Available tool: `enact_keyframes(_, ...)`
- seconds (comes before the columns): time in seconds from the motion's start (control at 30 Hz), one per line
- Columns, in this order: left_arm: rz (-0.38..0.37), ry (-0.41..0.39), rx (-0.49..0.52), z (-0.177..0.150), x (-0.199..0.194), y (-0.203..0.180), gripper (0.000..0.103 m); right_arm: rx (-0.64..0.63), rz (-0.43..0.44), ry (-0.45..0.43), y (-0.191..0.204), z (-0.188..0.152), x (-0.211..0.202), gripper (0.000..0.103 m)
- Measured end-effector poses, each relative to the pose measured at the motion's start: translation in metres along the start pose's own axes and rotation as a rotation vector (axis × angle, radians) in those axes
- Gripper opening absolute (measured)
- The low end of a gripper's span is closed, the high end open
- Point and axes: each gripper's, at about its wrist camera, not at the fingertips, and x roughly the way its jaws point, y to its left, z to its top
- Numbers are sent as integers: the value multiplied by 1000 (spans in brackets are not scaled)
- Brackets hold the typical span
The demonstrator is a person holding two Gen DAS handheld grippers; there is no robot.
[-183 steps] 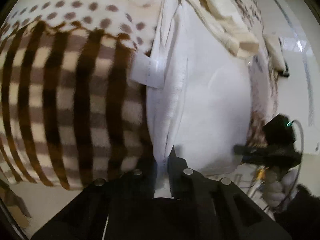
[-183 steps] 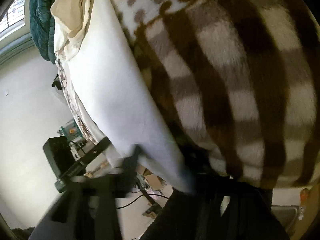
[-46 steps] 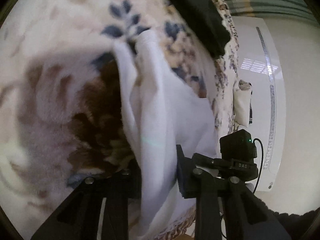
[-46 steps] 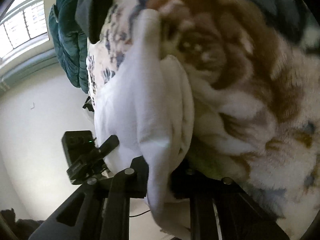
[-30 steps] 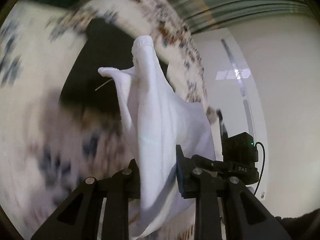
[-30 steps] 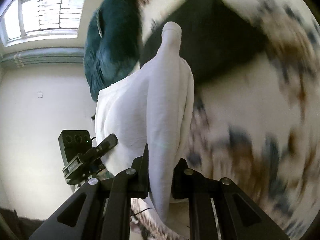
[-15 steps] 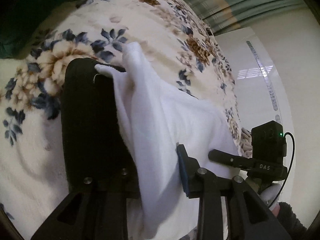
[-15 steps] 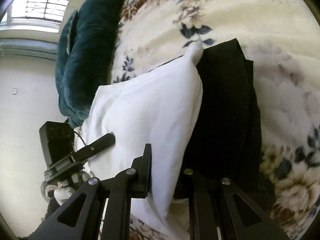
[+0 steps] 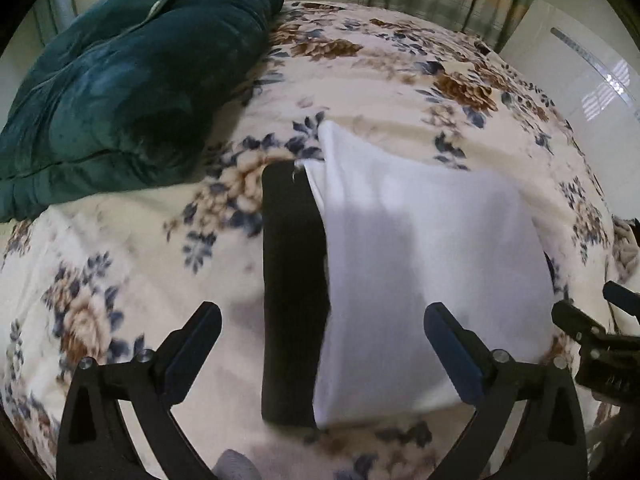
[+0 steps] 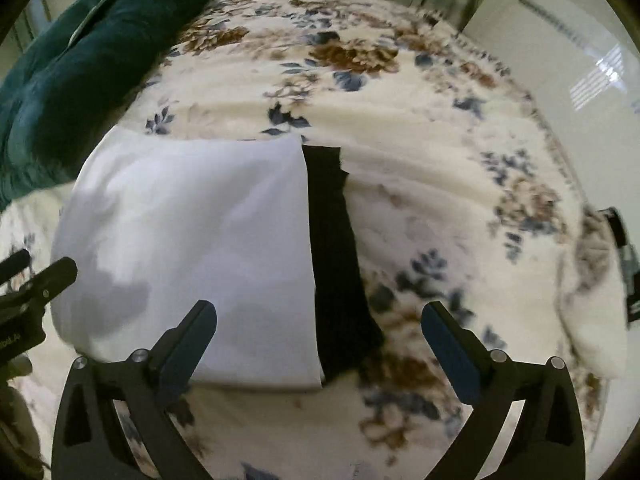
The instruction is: Fold small clothes
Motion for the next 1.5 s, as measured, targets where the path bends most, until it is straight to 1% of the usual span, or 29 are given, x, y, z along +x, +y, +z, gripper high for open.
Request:
enact_keyframes(0.07, 34, -13, 7, -7, -18, -4, 103, 13, -27, -10, -2, -9, -14, 103)
enact_keyframes(0.13, 68, -42, 15, -12, -43, -9, 103, 27, -61, -33, -7, -18, -39, 103)
enact_keyframes(0.27, 85, -91, -4, -19, -93, -14, 103, 28, -81, -87, -7, -28, -92, 103)
enact_keyframes(0.37, 94, -125, 2, -26, -136, -20, 103, 30, -82, -124, -12, -38, -137, 103)
enact_keyframes(0.5, 90, -155, -7, -39, -195, -29, 103, 32, -84, -174, -19, -55, -212, 103)
enact_keyframes(0.6, 85, -175, -15, -51, -249, -38, 103, 20, -97, -217, -23, -69, -269, 103)
enact_keyframes(0.67, 81, -190, -17, -56, -275, -42, 103, 26, -94, -233, -29, -77, -303, 103)
enact_keyframes(0.83, 68, -245, -15, -70, -358, -55, 103, 30, -100, -299, -43, -99, -398, 103)
enact_keyframes(0.9, 58, -259, -18, -76, -385, -59, 103, 44, -95, -324, -49, -109, -439, 103)
enact_keyframes(1.0, 65, -277, -38, -85, -423, -64, 103, 53, -89, -353, -55, -121, -485, 103)
enact_keyframes(1.07, 71, -307, -61, -92, -450, -65, 103, 49, -95, -380, -59, -130, -516, 103)
enact_keyframes(1.13, 70, -326, -67, -98, -471, -67, 103, 49, -90, -407, -64, -140, -547, 103)
enact_keyframes(1.3, 72, -372, -30, -114, -517, -77, 103, 47, -83, -466, -76, -164, -608, 103)
enact_keyframes(1.4, 68, -386, -22, -124, -538, -81, 103, 48, -68, -481, -79, -181, -635, 103)
enact_keyframes(1.5, 69, -406, -21, -136, -554, -84, 103, 44, -59, -492, -82, -198, -651, 103)
